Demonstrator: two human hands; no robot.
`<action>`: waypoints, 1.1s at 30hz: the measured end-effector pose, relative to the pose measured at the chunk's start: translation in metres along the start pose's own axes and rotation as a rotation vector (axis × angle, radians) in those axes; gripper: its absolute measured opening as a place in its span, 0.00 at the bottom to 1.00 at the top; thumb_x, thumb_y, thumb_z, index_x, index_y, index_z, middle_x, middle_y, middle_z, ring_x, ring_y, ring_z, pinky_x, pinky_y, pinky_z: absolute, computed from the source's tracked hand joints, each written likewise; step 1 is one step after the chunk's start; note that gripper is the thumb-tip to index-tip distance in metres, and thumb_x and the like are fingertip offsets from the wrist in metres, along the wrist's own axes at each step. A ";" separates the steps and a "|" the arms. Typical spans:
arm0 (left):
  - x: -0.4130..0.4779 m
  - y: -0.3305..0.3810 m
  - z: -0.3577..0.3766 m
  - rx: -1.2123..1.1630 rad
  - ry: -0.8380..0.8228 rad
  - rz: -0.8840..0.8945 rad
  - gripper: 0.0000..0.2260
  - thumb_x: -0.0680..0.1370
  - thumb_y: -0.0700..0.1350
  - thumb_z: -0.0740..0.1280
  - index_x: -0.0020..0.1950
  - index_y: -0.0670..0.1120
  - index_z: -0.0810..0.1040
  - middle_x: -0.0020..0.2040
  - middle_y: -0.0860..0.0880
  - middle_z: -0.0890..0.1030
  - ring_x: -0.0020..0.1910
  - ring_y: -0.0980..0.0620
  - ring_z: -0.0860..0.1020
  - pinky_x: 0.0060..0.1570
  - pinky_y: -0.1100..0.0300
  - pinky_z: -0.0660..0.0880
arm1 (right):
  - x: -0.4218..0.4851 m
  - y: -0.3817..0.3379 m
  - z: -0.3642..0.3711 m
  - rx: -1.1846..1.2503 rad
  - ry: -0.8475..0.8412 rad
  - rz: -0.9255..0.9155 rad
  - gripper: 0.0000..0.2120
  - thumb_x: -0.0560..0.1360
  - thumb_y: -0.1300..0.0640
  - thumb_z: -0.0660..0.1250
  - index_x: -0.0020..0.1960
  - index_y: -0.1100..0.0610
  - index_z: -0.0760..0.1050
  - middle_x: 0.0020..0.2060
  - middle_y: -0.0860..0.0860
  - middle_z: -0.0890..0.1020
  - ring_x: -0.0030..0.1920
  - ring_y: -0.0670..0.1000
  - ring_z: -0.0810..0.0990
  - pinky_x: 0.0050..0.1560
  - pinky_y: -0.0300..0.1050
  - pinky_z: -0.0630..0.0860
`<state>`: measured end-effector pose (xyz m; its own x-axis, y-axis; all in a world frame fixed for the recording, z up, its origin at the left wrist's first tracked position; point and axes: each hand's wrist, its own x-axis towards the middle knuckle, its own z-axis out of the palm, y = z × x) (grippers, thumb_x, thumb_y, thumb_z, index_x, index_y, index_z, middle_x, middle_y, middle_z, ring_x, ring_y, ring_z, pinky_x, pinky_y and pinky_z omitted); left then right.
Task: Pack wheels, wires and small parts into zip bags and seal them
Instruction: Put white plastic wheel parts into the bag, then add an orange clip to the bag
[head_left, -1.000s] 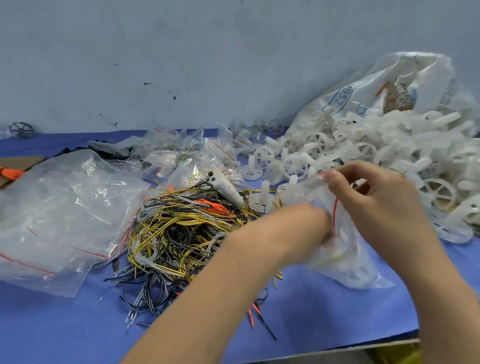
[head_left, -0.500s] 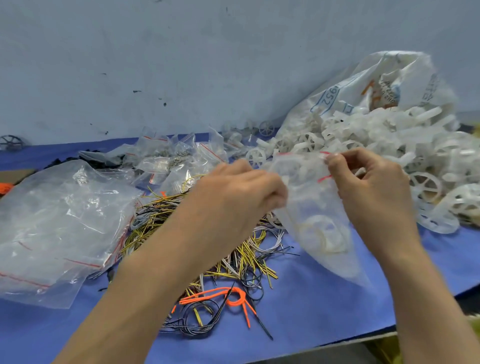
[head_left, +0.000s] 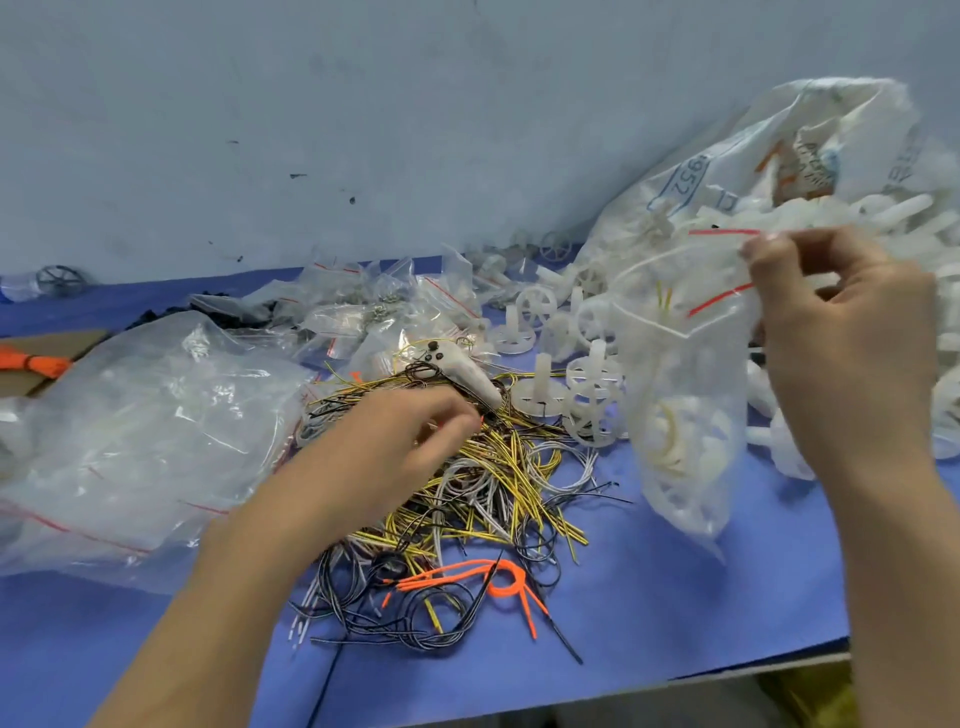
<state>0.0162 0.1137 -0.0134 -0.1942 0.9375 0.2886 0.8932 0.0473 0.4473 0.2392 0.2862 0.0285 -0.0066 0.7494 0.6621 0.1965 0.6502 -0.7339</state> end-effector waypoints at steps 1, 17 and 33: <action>-0.006 -0.002 0.004 0.039 -0.088 -0.020 0.06 0.81 0.53 0.63 0.50 0.58 0.80 0.40 0.67 0.79 0.41 0.67 0.76 0.40 0.70 0.68 | 0.002 -0.001 0.000 0.004 -0.003 -0.022 0.12 0.77 0.41 0.65 0.42 0.47 0.78 0.33 0.44 0.80 0.34 0.55 0.80 0.42 0.60 0.78; -0.033 0.020 0.067 0.448 -0.380 0.070 0.10 0.78 0.56 0.64 0.55 0.54 0.72 0.51 0.54 0.69 0.53 0.50 0.71 0.43 0.57 0.65 | -0.015 0.018 0.034 -0.050 -0.392 -0.027 0.08 0.79 0.48 0.66 0.45 0.49 0.82 0.32 0.32 0.78 0.34 0.42 0.78 0.33 0.30 0.65; 0.005 0.005 -0.018 -1.229 0.440 -0.331 0.07 0.78 0.47 0.68 0.41 0.50 0.81 0.33 0.52 0.75 0.29 0.57 0.71 0.26 0.65 0.69 | -0.021 0.019 0.033 0.029 -0.377 0.011 0.08 0.78 0.47 0.67 0.44 0.48 0.82 0.30 0.35 0.77 0.32 0.45 0.76 0.34 0.35 0.67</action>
<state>0.0124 0.1123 0.0054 -0.6487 0.7435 0.1624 -0.1149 -0.3067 0.9449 0.2110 0.2872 -0.0042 -0.3666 0.7463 0.5556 0.1709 0.6410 -0.7482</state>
